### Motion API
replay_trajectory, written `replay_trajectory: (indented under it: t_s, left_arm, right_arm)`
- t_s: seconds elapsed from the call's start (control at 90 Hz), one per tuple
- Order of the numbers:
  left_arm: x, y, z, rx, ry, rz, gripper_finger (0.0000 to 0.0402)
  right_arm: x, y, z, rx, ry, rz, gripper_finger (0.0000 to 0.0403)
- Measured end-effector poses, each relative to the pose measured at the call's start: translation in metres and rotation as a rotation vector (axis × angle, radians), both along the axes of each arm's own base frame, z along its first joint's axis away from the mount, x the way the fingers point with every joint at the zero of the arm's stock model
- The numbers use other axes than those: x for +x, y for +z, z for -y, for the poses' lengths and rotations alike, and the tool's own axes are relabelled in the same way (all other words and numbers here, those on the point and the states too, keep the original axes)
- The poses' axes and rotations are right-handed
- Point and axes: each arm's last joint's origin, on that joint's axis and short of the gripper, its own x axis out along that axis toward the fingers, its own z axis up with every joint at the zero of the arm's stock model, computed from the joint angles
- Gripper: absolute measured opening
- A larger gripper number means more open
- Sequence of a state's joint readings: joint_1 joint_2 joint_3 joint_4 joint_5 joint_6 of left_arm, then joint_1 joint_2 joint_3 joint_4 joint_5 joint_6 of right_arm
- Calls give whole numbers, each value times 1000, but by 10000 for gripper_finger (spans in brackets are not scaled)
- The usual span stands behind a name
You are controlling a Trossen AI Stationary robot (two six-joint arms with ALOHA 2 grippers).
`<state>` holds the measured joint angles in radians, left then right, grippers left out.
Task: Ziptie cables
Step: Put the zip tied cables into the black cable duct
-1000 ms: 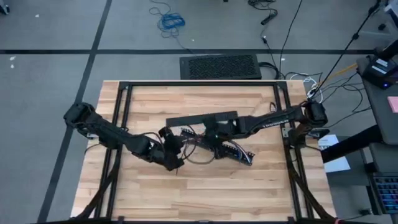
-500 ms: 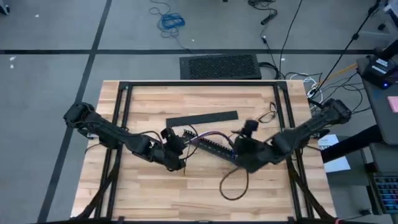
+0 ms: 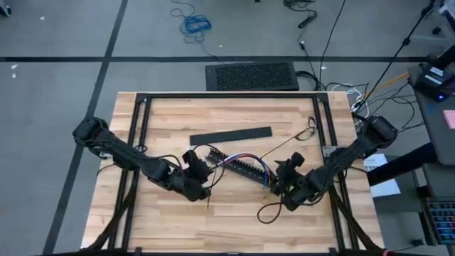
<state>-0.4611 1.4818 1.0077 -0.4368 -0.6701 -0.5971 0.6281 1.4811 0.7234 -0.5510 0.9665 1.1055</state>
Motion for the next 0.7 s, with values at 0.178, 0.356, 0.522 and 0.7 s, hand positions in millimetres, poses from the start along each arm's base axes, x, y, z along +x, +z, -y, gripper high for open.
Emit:
replay_trajectory:
  t_s: [0.178, 0.356, 0.522, 0.7]
  left_arm:
    - [0, 0, 0, -1, -1, 2, 40]
    - [0, 0, 0, 0, -1, 1, 40]
    - [0, 0, 1, -1, -5, 1, 40]
    - [-1, 0, 4, -6, -13, 11, 40]
  right_arm:
    - [11, -12, 5, -41, 42, 22, 215]
    - [20, -7, 10, -79, 86, 18, 215]
    - [26, -1, 8, -52, 160, 34, 215]
    - [30, -3, 25, -77, 100, -19, 215]
